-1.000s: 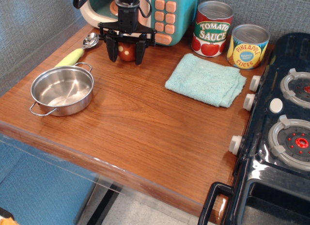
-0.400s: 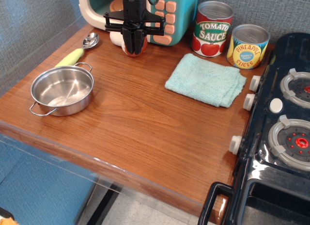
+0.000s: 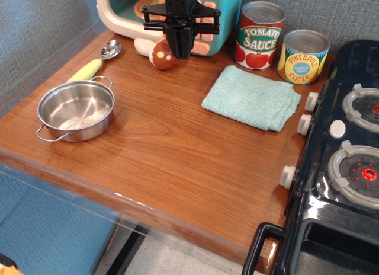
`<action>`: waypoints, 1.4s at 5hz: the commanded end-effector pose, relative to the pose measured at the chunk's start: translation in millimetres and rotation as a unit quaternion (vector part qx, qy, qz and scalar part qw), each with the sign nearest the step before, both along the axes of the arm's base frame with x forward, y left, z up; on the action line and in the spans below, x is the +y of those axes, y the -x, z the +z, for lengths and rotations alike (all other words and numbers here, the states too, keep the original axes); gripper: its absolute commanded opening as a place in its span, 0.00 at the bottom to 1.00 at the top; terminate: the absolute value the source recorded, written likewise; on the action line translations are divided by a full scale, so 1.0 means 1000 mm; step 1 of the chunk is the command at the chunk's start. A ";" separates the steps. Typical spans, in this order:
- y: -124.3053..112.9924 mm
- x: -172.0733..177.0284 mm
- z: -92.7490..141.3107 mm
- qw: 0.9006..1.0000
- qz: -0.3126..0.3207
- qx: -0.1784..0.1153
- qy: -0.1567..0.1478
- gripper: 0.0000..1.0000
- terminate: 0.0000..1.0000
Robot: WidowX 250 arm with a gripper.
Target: Place the mushroom in the pot
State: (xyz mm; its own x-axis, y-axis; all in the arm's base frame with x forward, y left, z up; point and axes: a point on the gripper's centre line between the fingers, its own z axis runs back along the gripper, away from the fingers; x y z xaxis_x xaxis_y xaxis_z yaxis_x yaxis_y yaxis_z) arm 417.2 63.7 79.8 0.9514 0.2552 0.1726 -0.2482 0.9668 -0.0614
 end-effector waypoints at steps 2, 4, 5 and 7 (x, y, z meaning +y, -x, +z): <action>-0.014 0.036 0.014 0.999 0.038 -0.018 -0.011 1.00 0.00; -0.020 0.042 0.007 0.998 0.037 -0.029 -0.042 1.00 0.00; -0.020 0.043 0.003 0.996 0.039 -0.041 -0.069 1.00 0.00; -0.020 0.047 -0.010 0.994 0.049 -0.051 -0.079 1.00 0.00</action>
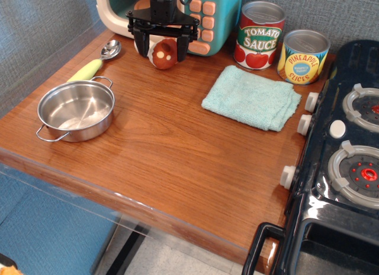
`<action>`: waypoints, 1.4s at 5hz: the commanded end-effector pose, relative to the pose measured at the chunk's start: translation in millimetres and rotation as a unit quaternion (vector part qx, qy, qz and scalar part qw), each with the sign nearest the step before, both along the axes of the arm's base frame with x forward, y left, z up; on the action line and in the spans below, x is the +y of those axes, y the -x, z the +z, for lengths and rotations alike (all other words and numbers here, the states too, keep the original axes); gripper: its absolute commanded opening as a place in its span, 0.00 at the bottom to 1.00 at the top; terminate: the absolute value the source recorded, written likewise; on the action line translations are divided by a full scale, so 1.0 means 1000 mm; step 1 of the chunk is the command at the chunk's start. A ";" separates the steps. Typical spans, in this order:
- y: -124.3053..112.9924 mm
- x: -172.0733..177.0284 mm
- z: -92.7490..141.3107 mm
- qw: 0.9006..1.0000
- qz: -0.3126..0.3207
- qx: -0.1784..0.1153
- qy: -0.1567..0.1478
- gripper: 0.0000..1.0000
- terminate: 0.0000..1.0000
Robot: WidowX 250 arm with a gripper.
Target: Place the mushroom in the pot
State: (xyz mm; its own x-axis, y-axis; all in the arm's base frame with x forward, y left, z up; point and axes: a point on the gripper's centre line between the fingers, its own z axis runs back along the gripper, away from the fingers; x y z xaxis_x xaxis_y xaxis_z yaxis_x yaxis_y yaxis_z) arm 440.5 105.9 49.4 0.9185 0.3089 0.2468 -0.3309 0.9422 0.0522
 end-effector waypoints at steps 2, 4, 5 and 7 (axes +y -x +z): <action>-0.001 0.008 0.007 0.999 0.020 -0.031 -0.021 1.00 0.00; 0.000 0.003 0.005 0.999 0.009 -0.031 -0.004 0.00 0.00; 0.005 -0.005 0.017 0.999 -0.007 -0.033 0.007 0.00 0.00; 0.047 -0.040 0.062 0.995 -0.056 -0.037 0.069 0.00 0.00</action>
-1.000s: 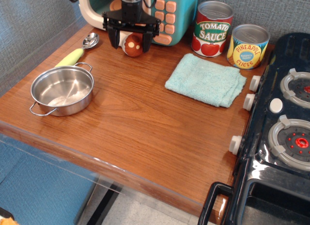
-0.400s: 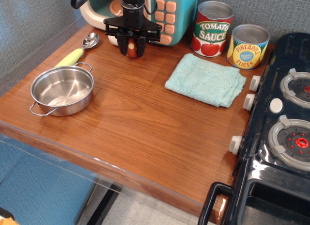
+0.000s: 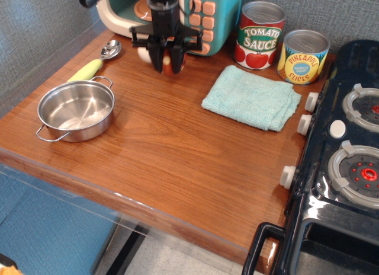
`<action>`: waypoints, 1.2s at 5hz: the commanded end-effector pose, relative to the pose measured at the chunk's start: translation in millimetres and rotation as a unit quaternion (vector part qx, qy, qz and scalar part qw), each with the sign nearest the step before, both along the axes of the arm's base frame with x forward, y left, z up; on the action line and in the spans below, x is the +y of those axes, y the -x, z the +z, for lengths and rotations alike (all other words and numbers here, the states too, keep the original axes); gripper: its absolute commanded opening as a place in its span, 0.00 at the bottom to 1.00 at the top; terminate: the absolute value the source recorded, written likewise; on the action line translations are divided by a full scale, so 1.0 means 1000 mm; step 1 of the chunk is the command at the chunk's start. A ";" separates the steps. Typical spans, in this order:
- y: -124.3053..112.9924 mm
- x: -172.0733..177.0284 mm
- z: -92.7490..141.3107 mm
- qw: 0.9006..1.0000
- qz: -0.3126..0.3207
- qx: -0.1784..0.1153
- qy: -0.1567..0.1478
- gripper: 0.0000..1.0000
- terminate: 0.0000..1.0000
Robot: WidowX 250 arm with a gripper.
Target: Place the mushroom in the pot
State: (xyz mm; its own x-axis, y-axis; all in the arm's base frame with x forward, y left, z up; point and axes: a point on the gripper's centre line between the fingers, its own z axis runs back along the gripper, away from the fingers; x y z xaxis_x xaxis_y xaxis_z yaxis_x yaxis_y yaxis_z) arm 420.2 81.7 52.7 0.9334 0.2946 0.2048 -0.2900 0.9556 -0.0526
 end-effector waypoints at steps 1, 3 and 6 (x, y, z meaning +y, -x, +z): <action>0.056 -0.017 0.063 0.998 -0.047 -0.022 0.019 0.00 0.00; 0.105 0.014 0.067 1.000 -0.015 0.015 0.017 0.00 0.00; 0.154 0.059 0.071 0.997 0.063 0.018 0.040 0.00 0.00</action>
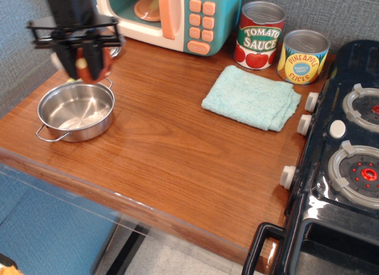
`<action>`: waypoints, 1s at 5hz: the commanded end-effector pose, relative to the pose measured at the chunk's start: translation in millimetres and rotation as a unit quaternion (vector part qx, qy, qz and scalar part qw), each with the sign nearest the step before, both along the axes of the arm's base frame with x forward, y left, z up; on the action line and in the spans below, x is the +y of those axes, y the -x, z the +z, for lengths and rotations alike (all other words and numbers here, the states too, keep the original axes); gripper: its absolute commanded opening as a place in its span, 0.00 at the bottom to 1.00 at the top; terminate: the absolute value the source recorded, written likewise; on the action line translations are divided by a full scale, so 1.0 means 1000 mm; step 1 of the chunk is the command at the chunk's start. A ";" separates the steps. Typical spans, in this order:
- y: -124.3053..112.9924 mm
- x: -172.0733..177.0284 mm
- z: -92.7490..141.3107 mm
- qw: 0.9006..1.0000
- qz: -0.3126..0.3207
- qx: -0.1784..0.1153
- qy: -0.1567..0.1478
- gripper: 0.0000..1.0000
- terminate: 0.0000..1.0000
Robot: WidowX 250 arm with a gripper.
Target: Place the mushroom in the pot
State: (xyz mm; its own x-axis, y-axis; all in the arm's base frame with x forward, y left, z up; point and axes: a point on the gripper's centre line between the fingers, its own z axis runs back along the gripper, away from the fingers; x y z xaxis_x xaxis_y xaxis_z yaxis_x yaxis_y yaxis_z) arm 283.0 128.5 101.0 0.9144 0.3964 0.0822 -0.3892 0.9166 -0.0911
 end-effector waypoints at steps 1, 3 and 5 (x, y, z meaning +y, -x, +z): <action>0.020 0.015 0.024 0.999 0.022 -0.035 0.009 1.00 0.00; 0.019 0.013 0.028 0.999 0.024 -0.029 -0.001 1.00 0.00; 0.015 0.005 0.032 0.998 0.014 -0.054 -0.005 1.00 0.00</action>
State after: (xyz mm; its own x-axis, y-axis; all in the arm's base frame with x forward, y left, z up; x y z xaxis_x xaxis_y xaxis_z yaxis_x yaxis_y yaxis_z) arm 276.0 133.5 112.7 0.8957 0.4254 0.1293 -0.4100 0.9028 -0.1296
